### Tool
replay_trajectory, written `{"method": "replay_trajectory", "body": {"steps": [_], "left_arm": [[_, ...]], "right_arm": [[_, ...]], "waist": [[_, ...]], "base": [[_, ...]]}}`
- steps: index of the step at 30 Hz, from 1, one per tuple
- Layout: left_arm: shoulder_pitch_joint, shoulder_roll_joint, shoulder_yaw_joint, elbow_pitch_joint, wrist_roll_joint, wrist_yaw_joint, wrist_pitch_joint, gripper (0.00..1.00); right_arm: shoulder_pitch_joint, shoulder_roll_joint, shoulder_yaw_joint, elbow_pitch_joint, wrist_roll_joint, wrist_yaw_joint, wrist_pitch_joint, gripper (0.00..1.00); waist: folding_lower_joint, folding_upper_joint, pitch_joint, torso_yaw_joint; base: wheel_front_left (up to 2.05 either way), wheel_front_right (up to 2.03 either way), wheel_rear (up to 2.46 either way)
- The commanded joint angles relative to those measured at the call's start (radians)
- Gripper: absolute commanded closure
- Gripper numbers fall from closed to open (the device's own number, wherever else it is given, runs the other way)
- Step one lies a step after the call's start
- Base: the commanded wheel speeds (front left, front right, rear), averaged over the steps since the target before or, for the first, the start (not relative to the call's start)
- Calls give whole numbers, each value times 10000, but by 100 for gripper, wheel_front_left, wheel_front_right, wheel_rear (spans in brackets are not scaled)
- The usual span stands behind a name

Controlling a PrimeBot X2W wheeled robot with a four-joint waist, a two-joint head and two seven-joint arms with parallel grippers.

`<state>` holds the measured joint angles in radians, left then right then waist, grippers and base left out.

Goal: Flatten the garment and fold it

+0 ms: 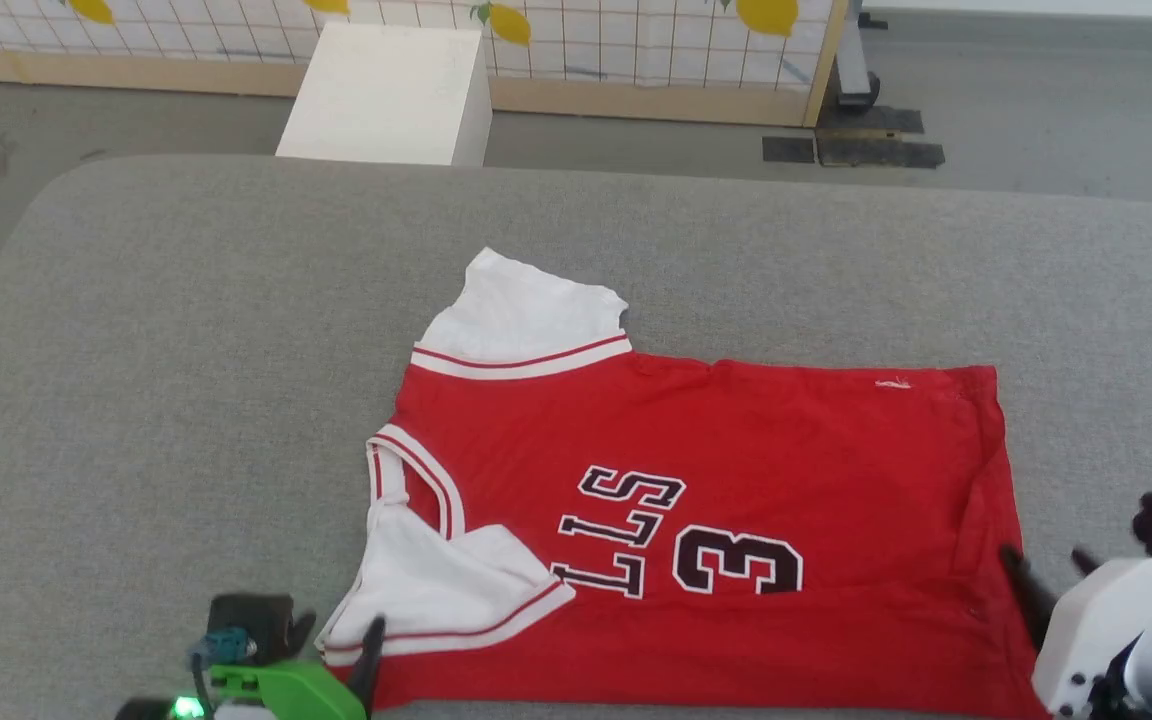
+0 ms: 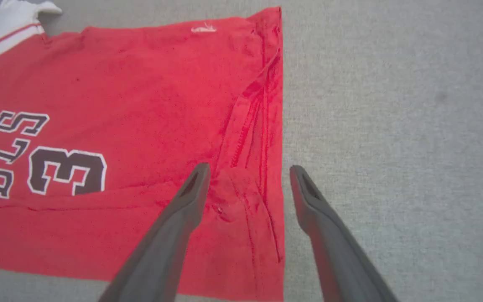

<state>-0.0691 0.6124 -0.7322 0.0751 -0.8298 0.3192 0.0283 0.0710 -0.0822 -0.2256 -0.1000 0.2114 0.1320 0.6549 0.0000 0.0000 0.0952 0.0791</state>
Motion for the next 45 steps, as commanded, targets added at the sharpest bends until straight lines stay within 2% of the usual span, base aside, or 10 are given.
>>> {"method": "replay_trajectory", "body": {"steps": [1, 8, 11, 17, 18, 22, 29, 33, 38, 45], "left_arm": [[-285, 4, 141, -201, 253, 18, -395, 0], [-707, -209, 904, -597, 941, 175, -2456, 0], [-826, -337, 1289, -788, 1274, 80, -2797, 0], [-1162, -190, 1649, -831, 1705, -649, -2886, 0], [-1524, -33, 1594, -681, 1720, -944, -2671, 0], [-2769, 293, 1309, -305, 1812, -1622, -1545, 0], [-5508, 1038, 797, 1021, 1714, -3308, 1391, 0], [-7002, 1219, 677, 1791, 1523, -3981, 2816, 0], [-8521, 1368, 504, 2878, 803, -4382, 4651, 0], [-9836, 1277, 410, 4065, -342, -4474, 6694, 0]], "right_arm": [[-217, -58, 18, -168, 41, -13, -481, 0], [-393, -168, 688, -564, 298, -13, -3671, 0], [-453, -73, 903, -492, 415, -13, -4958, 0], [-548, 76, 1566, -352, 376, -13, -6372, 0], [-599, 121, 1689, -337, 334, -13, -6527, 0], [-711, 225, 1842, -413, 258, -13, -6632, 0], [-1173, 303, 2566, -324, 88, -13, -6661, 0], [-1463, 314, 2718, -196, 305, -13, -6883, 0], [-1795, 317, 3037, -79, 609, -13, -7218, 0], [-2076, 318, 3297, -41, 766, -13, -7434, 0]], "waist": [[0, 0, -130, 2], [0, 0, -298, -188], [0, 0, -247, -411], [0, 0, 64, -906], [0, 0, 256, -1095], [0, 0, 784, -1438], [0, 0, 2108, -2352], [0, 0, 2787, -2790], [0, 0, 3379, -3275], [0, 0, 3846, -3723]], "base": [[0, 0, 0], [0, 0, 0], [0, 0, 0], [0, 0, 0], [0, 0, 0], [0, 0, 0], [0, 0, 0], [0, 0, 0], [0, 0, 0], [0, 0, 0]]}}
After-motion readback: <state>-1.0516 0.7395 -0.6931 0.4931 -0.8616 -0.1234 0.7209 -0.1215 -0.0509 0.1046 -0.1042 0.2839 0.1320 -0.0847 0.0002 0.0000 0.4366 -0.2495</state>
